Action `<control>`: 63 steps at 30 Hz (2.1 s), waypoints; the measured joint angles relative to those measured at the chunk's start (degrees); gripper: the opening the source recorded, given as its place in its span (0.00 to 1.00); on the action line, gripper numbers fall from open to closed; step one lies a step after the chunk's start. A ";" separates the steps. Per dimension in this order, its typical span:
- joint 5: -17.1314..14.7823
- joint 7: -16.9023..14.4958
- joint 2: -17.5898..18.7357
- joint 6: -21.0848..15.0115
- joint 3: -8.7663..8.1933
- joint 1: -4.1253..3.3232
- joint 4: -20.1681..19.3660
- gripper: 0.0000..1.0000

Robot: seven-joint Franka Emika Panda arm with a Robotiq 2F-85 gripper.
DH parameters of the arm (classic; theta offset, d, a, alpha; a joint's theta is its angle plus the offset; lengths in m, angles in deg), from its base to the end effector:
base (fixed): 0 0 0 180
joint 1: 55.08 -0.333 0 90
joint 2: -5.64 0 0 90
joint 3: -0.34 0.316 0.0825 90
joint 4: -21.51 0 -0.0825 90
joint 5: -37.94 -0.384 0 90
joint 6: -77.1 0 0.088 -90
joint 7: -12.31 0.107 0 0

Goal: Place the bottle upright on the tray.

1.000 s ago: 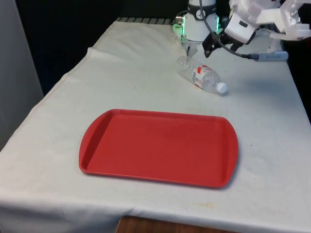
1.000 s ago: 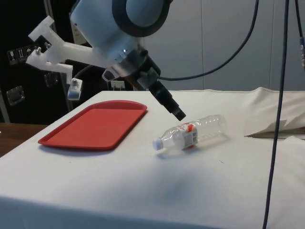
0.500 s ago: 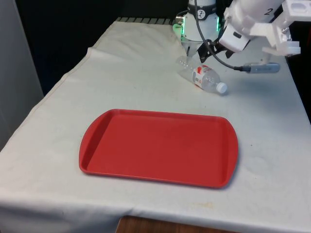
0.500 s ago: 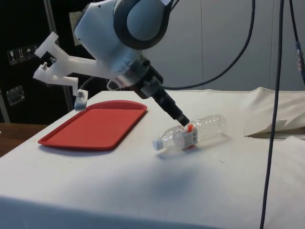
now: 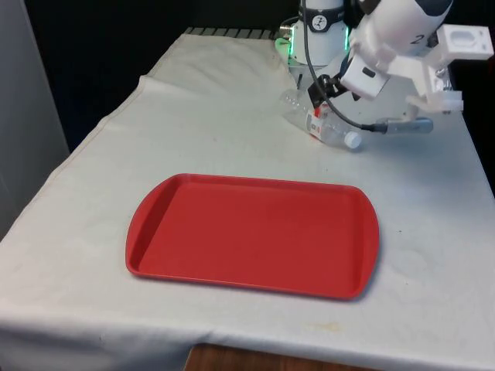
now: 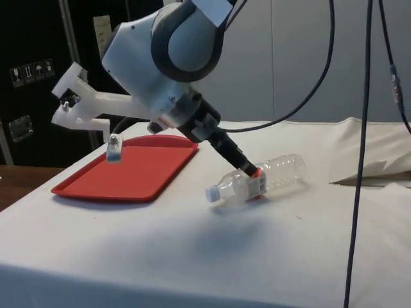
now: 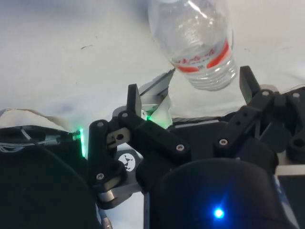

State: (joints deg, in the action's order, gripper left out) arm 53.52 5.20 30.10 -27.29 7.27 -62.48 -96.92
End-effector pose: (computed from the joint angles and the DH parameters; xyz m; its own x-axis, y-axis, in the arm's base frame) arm 0.4975 0.1059 0.1938 0.6719 0.3876 -0.6311 0.5248 -0.8504 0.0365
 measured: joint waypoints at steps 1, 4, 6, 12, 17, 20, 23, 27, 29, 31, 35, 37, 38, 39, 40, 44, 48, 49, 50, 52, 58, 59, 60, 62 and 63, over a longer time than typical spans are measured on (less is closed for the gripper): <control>0.23 0.00 0.74 0.46 0.00 0.00 0.46 1.00; 0.40 -0.17 1.83 1.38 0.00 0.00 1.38 1.00; 0.46 -0.23 2.18 1.72 0.00 0.00 1.60 1.00; 0.74 -1.09 4.53 3.09 0.00 -0.06 3.15 1.00; 0.74 -1.95 5.27 4.30 0.00 -0.06 3.78 1.00; 1.09 -2.35 5.73 4.76 0.00 -0.06 3.95 1.00; 1.20 -2.41 5.84 4.87 0.00 -0.06 4.01 1.00; 2.06 -2.98 6.53 6.13 0.06 -0.17 4.58 1.00; 2.52 -3.21 6.88 6.70 0.11 -0.17 4.93 1.00; 3.09 -3.55 7.51 7.56 0.11 -0.29 5.50 1.00; 3.72 -3.90 8.19 8.54 0.11 -0.34 6.19 1.00; 4.07 -4.18 8.65 9.11 0.17 -0.40 6.65 1.00; 4.18 -4.35 8.88 9.40 0.17 -0.40 6.88 1.00; 4.35 -4.47 9.11 9.68 0.17 -0.46 7.10 1.00; 4.35 -4.47 9.11 9.68 0.17 -0.46 7.10 1.00; 4.98 -5.04 10.43 10.89 0.23 -0.52 8.42 1.00; 5.10 -5.33 11.57 11.23 0.34 -0.63 9.40 1.00; 5.10 -5.33 11.80 11.23 0.34 -0.63 9.57 1.00; 5.10 -5.33 11.80 11.23 0.34 -0.63 9.57 1.00; 5.10 -5.33 12.20 11.17 0.40 -0.63 9.85 1.00; 5.10 -5.39 13.41 10.83 0.46 -0.63 10.66 1.00; 5.10 -5.39 13.41 10.83 0.46 -0.63 10.66 1.00; 5.10 -5.39 13.58 10.71 0.46 -0.63 10.71 1.00; 5.10 -5.39 13.75 10.54 0.46 -0.63 10.77 1.00; 5.10 -5.39 13.87 10.43 0.46 -0.63 10.77 1.00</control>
State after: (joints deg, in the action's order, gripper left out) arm 58.62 -0.18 43.97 -16.87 7.73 -63.11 -86.15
